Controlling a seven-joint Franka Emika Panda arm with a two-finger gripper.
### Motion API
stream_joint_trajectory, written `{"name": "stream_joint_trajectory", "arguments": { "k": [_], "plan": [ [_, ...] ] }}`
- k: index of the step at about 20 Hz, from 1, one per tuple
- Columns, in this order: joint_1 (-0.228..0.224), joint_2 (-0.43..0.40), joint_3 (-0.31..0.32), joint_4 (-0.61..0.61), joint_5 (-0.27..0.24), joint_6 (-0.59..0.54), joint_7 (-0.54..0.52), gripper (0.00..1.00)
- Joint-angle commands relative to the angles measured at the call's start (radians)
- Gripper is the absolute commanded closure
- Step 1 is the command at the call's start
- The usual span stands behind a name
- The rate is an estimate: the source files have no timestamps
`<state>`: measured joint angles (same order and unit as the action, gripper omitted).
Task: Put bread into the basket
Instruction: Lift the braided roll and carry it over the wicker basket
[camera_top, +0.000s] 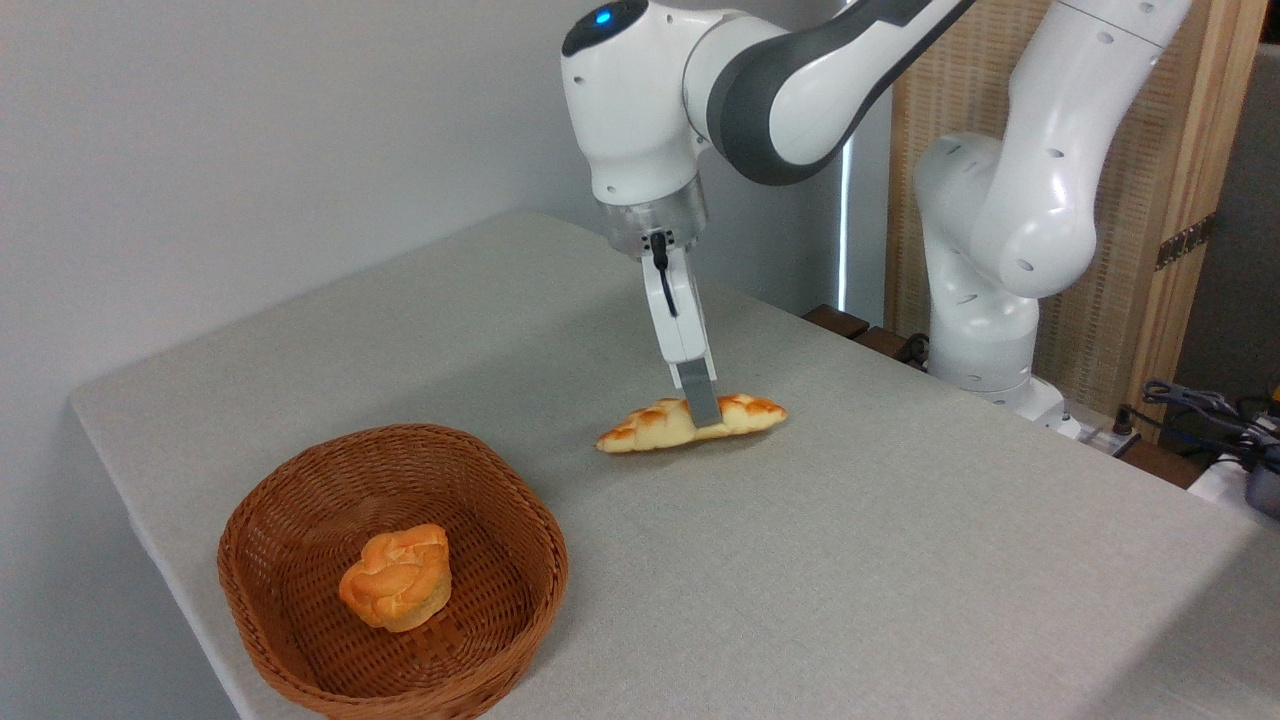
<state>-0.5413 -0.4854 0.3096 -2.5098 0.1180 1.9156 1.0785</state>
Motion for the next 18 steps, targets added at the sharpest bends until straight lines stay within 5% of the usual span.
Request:
{"name": "stream_joint_trajectory", "arguments": {
  "k": [1,8,11,15,18],
  "plan": [
    [-0.011,-0.007,0.058,0.064,-0.118,0.008,-0.032,0.86],
    [-0.011,0.048,0.175,0.248,-0.360,0.008,-0.032,0.86],
    [-0.012,0.100,0.201,0.348,-0.409,0.013,-0.028,0.86],
    [-0.006,0.278,0.223,0.469,-0.512,0.059,-0.023,0.86],
    [-0.006,0.379,0.223,0.546,-0.534,0.123,-0.023,0.85]
  ]
}}
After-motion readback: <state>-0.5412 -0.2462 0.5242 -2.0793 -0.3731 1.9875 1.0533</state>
